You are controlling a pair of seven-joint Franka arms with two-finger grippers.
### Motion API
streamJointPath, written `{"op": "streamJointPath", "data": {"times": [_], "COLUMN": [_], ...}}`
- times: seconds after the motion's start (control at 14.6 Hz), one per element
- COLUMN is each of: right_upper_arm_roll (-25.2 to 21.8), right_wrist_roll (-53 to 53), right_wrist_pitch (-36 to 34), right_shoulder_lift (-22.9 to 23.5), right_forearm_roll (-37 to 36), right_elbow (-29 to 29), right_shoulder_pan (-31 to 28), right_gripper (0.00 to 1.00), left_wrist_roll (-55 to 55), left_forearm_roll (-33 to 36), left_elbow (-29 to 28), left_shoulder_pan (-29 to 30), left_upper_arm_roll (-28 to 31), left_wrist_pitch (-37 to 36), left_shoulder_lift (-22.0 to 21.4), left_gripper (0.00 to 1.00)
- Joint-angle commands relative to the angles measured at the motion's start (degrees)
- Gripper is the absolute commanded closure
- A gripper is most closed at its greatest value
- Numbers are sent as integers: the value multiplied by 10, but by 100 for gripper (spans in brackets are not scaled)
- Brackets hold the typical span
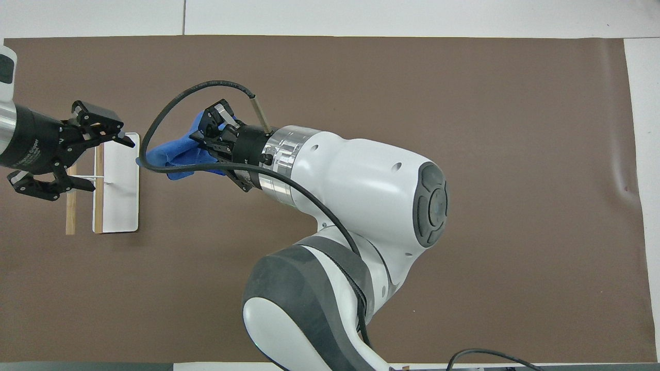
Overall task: Right arm passes towel to left arm to hang
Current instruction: 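Hold the towel out while the left gripper reaches and grasps it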
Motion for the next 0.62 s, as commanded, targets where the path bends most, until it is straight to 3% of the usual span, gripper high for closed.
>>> {"op": "streamJointPath", "data": {"times": [0.0,0.48,0.55], "right_upper_arm_roll": [1,1,1], "right_wrist_roll": [3,-3,-3], "right_wrist_pitch": [9,9,9], "right_shoulder_lift": [10,10,10], "right_forearm_roll": [11,8,8], "right_elbow": [14,13,13], "right_shoulder_pan": [1,1,1], "right_gripper": [100,100,100], "left_wrist_roll": [-147,-319,-318], "left_forearm_roll": [-46,-71,-71], "left_elbow": [-38,-104,-105], "left_shoulder_pan": [-1,-48,-49], "left_upper_arm_roll": [4,4,4], "left_wrist_pitch": [57,124,125], "left_shoulder_lift": [-12,-22,-23], "left_gripper": [0,0,5]}}
